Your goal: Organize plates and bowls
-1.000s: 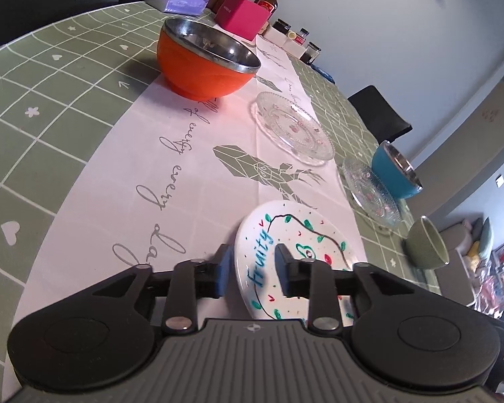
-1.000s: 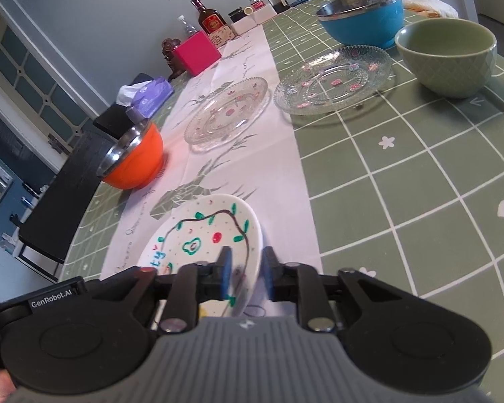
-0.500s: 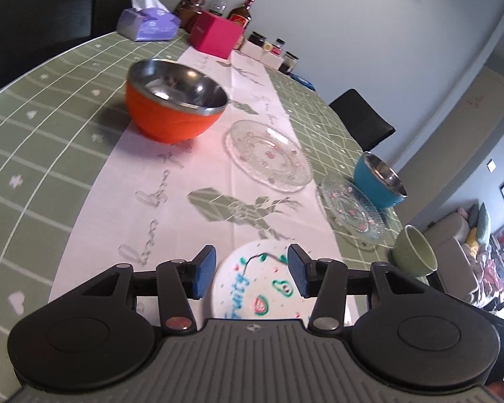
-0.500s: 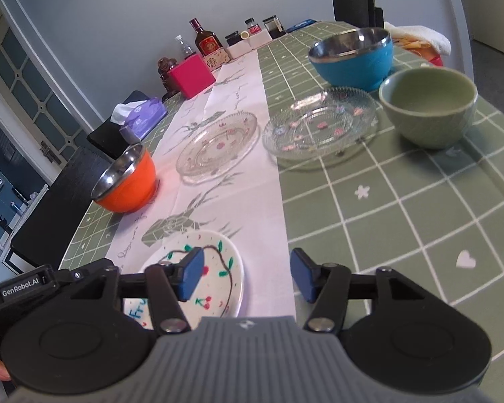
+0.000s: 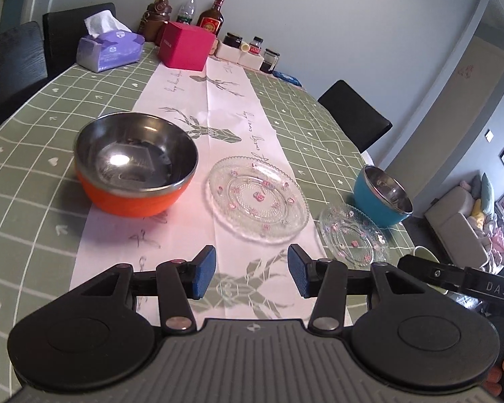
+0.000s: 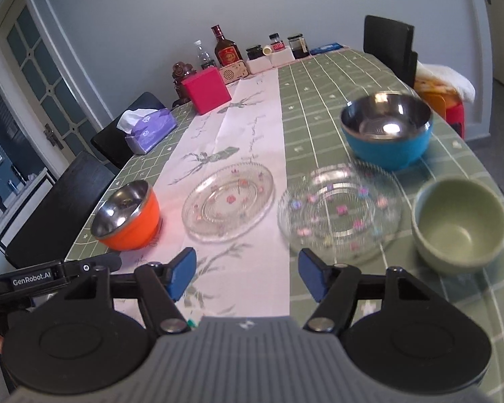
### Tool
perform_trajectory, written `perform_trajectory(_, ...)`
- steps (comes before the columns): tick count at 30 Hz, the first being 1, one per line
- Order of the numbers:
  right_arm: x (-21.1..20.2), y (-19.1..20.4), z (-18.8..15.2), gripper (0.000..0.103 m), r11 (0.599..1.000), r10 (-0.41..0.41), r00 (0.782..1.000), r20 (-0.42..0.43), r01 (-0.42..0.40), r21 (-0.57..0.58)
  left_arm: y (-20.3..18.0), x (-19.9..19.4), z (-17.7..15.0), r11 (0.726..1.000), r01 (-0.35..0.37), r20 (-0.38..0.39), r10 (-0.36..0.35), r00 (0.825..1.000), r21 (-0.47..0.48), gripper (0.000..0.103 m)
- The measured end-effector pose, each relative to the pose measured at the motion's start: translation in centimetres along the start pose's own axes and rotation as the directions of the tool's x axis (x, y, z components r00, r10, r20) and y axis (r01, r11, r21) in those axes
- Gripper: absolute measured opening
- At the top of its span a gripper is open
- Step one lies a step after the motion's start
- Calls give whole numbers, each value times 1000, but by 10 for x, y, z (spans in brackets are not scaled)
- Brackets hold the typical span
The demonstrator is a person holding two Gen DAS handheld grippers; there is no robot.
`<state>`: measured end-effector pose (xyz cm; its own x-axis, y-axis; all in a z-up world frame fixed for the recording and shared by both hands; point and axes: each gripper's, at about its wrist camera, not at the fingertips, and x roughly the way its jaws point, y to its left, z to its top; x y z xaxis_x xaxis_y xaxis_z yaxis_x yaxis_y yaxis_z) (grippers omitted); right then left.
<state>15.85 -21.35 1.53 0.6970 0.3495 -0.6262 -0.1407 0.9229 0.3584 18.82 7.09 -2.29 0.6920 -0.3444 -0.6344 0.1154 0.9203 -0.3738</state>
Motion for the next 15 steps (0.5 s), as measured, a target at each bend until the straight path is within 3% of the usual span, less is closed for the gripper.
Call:
perform_trajectory(7,52,-14,34,64,1000,-13,998,-65,13,0,-5,44,21,994,-63,-14,64,998,89,56)
perform_trajectory(11,84,-22,50,52,1000,-9,995,-101,9,3,-2,69,29,993,-83,-21,85,996,86,56)
perform_trajectory(15,110,-26,64,46,1000,9,994,-111,-9,3,-1,88,27,987,-131,-11,132,991,96,42)
